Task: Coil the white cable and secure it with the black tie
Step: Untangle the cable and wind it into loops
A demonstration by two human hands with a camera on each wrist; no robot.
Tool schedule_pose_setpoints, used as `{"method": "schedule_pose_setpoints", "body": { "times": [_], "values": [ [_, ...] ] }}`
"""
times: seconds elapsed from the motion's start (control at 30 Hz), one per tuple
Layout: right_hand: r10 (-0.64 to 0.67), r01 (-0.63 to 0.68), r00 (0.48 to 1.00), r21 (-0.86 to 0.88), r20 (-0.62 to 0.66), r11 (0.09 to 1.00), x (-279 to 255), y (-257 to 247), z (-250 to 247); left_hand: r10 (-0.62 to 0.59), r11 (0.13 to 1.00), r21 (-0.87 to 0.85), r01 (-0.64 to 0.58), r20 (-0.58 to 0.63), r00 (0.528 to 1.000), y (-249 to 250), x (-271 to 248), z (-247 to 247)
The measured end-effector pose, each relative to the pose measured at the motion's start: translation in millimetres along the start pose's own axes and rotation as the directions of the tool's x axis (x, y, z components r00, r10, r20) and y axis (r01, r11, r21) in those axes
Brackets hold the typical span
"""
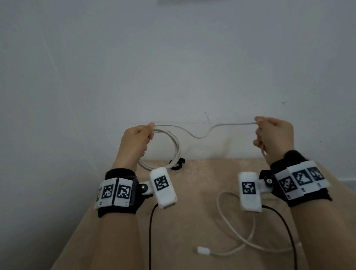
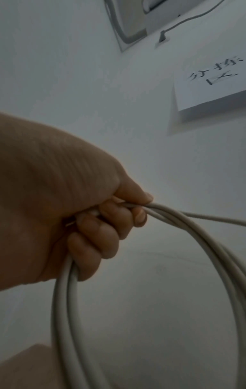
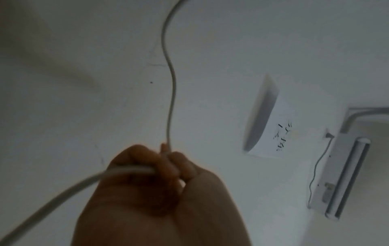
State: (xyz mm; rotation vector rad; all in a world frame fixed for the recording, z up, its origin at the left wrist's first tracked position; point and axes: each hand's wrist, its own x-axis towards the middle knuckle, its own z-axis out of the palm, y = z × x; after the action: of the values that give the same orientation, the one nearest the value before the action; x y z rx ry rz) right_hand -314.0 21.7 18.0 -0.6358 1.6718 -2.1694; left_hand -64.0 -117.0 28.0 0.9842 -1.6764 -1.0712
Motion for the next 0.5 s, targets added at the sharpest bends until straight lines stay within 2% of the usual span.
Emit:
{"method": "schedule_pose_setpoints", "body": {
  "times": [0.1, 0.23, 0.3, 0.37, 0.43, 0.5],
  "values": [
    [0.003, -0.019, 0.994, -0.136, -0.112, 0.990, 8.4, 10.3, -10.3, -0.001, 0.994, -0.106, 0.001, -0.004, 1.000, 0.7, -2.1, -12.8],
    [-0.138, 0.071, 0.982, -0.428, -0.129, 0.901, 9.5, 14.3, -16.3, 0.015, 0.986, -0.166, -0.010, 0.030, 0.999, 7.9, -4.3, -20.1],
    [-0.201, 0.138, 0.979, -0.601, -0.039, 0.787, 4.1, 12.9, -11.6, 0.018, 0.990, -0.138, -0.007, 0.081, 0.997, 11.5, -5.2, -15.4],
    [-0.225, 0.235, 0.968, -0.699, 0.108, 0.675, -3.9, 10.2, -2.7, 0.013, 0.996, -0.094, -0.001, 0.130, 0.991, 13.7, -6.7, -7.6],
    [-0.266, 0.348, 0.937, -0.674, 0.226, 0.652, -14.5, 4.9, 7.7, 0.010, 0.997, -0.074, 0.002, 0.164, 0.986, 14.9, -8.3, 0.1],
    [-0.326, 0.457, 0.889, -0.581, 0.323, 0.673, -25.6, -1.4, 18.6, 0.011, 0.997, -0.079, 0.004, 0.192, 0.981, 16.3, -9.5, 6.3]
  ]
}}
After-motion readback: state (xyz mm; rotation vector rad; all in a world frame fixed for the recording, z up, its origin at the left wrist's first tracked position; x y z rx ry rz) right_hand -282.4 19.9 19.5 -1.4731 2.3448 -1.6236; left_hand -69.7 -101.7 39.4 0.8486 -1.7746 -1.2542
